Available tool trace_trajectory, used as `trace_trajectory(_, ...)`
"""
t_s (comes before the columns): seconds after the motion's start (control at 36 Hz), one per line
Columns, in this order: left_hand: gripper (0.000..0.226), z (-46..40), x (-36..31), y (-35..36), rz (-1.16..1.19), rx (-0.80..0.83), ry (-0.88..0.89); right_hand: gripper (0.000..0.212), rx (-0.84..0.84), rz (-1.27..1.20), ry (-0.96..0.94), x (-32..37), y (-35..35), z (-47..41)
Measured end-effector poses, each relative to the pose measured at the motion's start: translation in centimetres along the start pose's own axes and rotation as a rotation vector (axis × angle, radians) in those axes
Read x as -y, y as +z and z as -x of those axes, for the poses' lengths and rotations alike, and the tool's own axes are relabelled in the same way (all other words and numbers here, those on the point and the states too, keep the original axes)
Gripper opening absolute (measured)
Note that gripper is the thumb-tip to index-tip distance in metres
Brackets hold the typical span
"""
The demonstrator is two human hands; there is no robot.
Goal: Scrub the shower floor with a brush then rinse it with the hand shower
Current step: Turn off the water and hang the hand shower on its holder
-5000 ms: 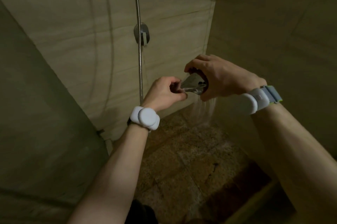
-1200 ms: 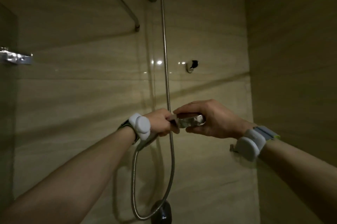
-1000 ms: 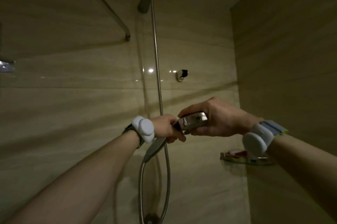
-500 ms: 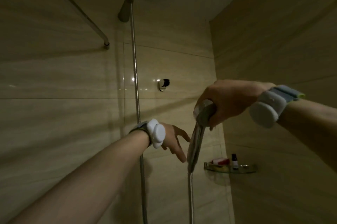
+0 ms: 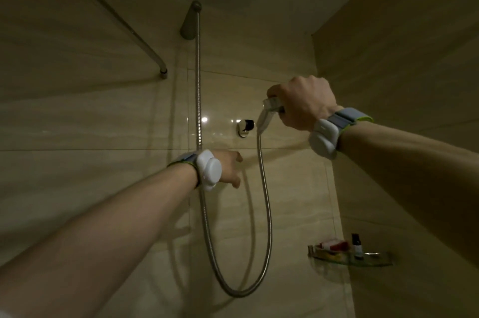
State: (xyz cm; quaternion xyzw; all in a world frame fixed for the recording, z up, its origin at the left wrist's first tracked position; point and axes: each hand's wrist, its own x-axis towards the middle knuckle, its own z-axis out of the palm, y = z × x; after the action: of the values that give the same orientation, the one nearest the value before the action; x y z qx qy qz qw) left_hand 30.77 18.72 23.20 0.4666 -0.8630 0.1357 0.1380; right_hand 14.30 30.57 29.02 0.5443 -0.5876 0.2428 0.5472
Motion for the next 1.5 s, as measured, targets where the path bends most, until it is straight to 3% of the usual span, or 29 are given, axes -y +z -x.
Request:
trace_trajectory(0.17, 0.072, -1.9, 1.9, -1.6, -0.028, -0.056, -0.042, 0.026, -0.065, -0.028, 0.050, -0.6, 2.8, -3.2)
trace_trajectory(0.31, 0.073, -3.0, 2.3, -2.3, -0.058, -0.075, -0.054, 0.034, -0.048, -0.078, 0.062, -1.4, 4.5, -5.2)
trace_trajectory(0.72, 0.072, -7.0, 1.7, -2.5, -0.057, -0.132, -0.043, 0.030, 0.079, -0.040, 0.044, -0.7, 7.1, -8.0)
trace_trajectory(0.86, 0.068, -8.5, 2.4, -2.3, -0.034, -0.182, -0.043, 0.035, 0.192, -0.147, 0.063, -1.5, 6.7, -9.5)
trace_trajectory(1.14, 0.059, -10.6, 3.3, -1.4, -0.101, -0.201, -0.041, 0.024, 0.155, -0.323, 0.054, -2.0, 5.9, -12.1)
trace_trajectory(1.28, 0.053, -11.5, 3.4, -0.8, -0.109, -0.129, -0.082, 0.019, 0.168, -0.270, 0.010, -2.6, 5.9, -13.9)
trace_trajectory(1.5, 0.048, -12.6, 2.3, -3.0, -0.108, -0.178, -0.020, 0.024, 0.179, -0.231, 0.019, -5.1, 10.0, -16.9)
